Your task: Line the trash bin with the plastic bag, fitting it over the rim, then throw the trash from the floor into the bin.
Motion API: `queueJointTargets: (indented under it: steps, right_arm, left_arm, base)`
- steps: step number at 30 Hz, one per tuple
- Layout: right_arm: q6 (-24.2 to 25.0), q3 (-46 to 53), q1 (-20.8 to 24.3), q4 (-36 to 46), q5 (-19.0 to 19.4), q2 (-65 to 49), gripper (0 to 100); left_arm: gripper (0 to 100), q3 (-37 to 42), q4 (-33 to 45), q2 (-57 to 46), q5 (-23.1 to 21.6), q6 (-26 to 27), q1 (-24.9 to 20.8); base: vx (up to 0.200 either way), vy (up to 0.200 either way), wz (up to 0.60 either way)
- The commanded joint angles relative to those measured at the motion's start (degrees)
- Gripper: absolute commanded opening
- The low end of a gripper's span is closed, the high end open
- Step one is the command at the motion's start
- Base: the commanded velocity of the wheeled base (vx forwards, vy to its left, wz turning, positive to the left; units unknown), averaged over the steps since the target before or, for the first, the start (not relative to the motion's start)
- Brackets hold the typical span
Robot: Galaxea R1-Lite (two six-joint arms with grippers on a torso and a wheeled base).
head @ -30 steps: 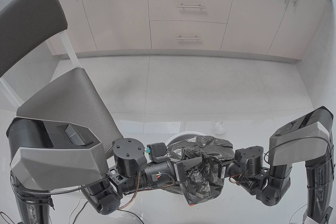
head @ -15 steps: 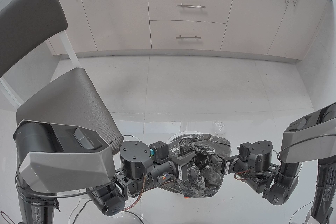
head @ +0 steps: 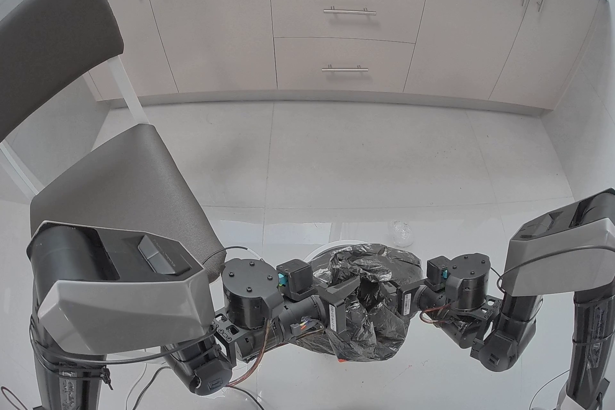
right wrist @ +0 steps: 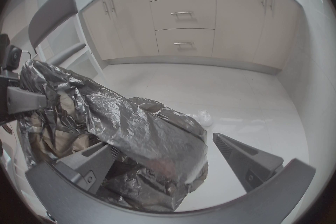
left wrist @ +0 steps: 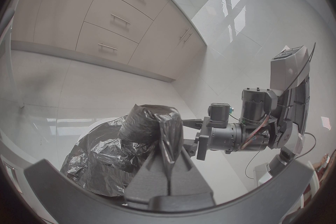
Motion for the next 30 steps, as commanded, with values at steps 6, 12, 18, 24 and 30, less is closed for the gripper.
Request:
queueJointTargets:
  steps: [6,12,18,24,30]
  right_arm:
    - [-6.95,-9.67,-0.45,-1.05,-0.32,5.35,100]
    - [-6.95,-13.98,-1.15,-1.05,-0.68,6.23,100]
    - [-7.04,-18.29,-2.64,-1.05,-2.87,7.46,100]
    - [-7.04,-20.57,-3.26,0.27,-2.87,8.17,100]
    - [-6.87,-21.72,-3.17,0.27,-2.96,8.17,100]
  left_arm:
    - [0,0.45,-0.17,0.01,-0.02,-0.03,-0.71]
    - [0,1.42,-0.17,0.28,-0.02,0.15,-0.98]
    - [0,2.74,-0.25,0.98,0.95,1.99,-0.89]
    - [0,3.26,-0.43,3.53,9.83,9.55,-1.15]
    - [0,0.45,-0.43,3.53,11.76,13.33,-2.29]
  base:
    - [0.000,0.000,0.00]
    - [0.000,0.000,0.00]
    - [0.000,0.000,0.00]
    - [0.000,0.000,0.00]
    - [0.000,0.000,0.00]
